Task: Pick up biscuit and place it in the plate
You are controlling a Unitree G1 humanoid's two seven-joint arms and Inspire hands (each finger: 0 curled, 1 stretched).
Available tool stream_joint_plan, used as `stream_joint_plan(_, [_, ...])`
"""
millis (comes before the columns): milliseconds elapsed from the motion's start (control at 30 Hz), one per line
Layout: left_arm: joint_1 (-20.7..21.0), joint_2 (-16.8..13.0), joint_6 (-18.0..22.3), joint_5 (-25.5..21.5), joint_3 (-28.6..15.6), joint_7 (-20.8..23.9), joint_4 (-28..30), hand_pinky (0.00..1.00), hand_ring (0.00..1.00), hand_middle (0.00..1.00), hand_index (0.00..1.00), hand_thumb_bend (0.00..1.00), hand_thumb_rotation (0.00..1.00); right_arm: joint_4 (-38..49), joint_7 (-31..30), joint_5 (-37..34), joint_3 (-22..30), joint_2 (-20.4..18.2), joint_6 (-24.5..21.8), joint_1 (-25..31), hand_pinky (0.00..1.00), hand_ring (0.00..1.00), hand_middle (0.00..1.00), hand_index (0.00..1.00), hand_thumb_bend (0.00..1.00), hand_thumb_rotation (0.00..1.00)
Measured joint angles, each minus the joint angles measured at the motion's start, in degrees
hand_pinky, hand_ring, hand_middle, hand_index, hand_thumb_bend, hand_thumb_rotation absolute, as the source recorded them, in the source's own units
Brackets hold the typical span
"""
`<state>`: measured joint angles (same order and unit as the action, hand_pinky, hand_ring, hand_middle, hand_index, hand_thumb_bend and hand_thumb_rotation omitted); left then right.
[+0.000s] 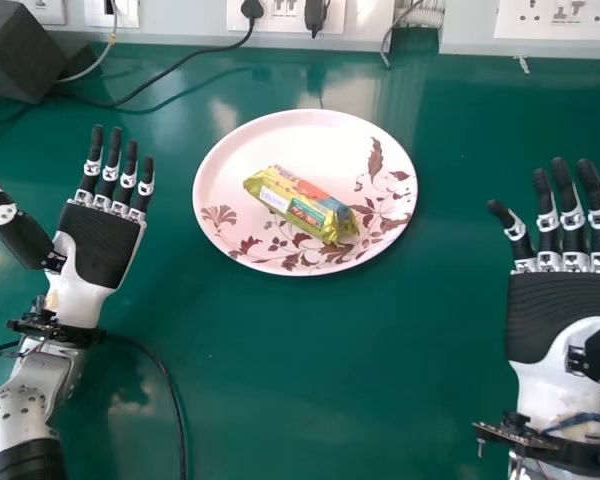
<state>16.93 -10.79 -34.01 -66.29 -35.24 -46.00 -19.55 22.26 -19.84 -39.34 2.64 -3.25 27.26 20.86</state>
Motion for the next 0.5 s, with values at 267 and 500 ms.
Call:
stream_joint_plan(267, [-0.6, 0.0, 0.0, 0.0, -0.1, 0.7, 1.2, 0.83, 0.89, 0.98, 1.0, 1.0, 0.81, -3.0, -6.2, -9.1, 1.5, -0.2, -3.0, -0.1, 0.65, 0.86, 0.92, 0.85, 0.97, 0.83])
stream_joint_plan(500, [-0.7, 0.0, 0.0, -0.2, -0.2, 1.1, 1.3, 0.81, 0.9, 0.99, 1.0, 1.0, 0.83, -5.3, -9.4, -13.5, 3.3, -0.5, -5.3, -0.4, 0.65, 0.86, 0.92, 0.85, 0.97, 0.82])
